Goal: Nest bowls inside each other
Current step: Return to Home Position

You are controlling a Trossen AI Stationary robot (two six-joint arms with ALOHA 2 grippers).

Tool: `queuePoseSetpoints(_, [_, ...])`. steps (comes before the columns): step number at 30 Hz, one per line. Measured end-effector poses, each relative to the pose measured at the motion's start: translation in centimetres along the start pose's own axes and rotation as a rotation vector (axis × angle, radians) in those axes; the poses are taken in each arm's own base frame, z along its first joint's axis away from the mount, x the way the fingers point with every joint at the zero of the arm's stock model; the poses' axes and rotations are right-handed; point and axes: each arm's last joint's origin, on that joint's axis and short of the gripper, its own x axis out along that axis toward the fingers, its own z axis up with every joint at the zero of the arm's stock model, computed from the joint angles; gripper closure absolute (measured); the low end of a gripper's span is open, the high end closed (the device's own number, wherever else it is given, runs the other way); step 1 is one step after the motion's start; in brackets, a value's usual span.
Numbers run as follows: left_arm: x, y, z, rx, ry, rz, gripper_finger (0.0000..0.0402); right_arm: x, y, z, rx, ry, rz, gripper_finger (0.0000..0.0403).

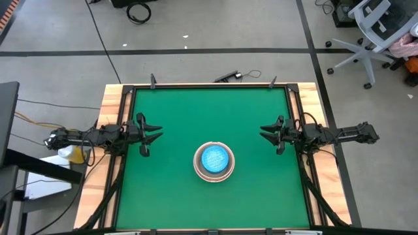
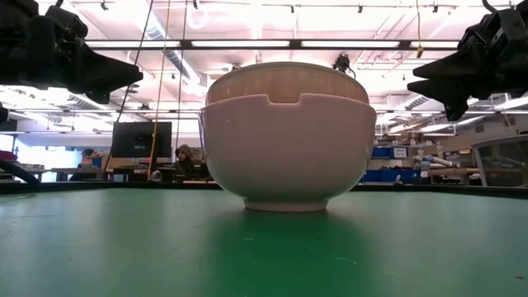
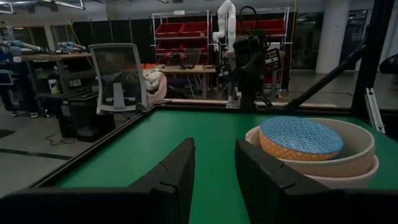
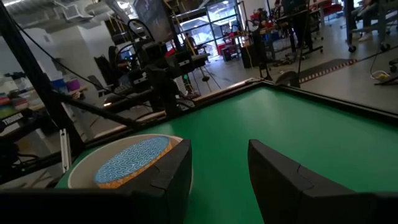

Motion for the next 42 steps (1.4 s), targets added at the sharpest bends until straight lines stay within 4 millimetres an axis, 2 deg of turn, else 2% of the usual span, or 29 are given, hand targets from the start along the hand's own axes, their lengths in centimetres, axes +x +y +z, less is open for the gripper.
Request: queuePoseSetpoints(42, [-0.08, -0.33, -0.02, -0.003, 0.001, -0.035, 0.0286, 0.00, 0.00, 0.00, 0.000, 0.000, 0.000, 0.0241])
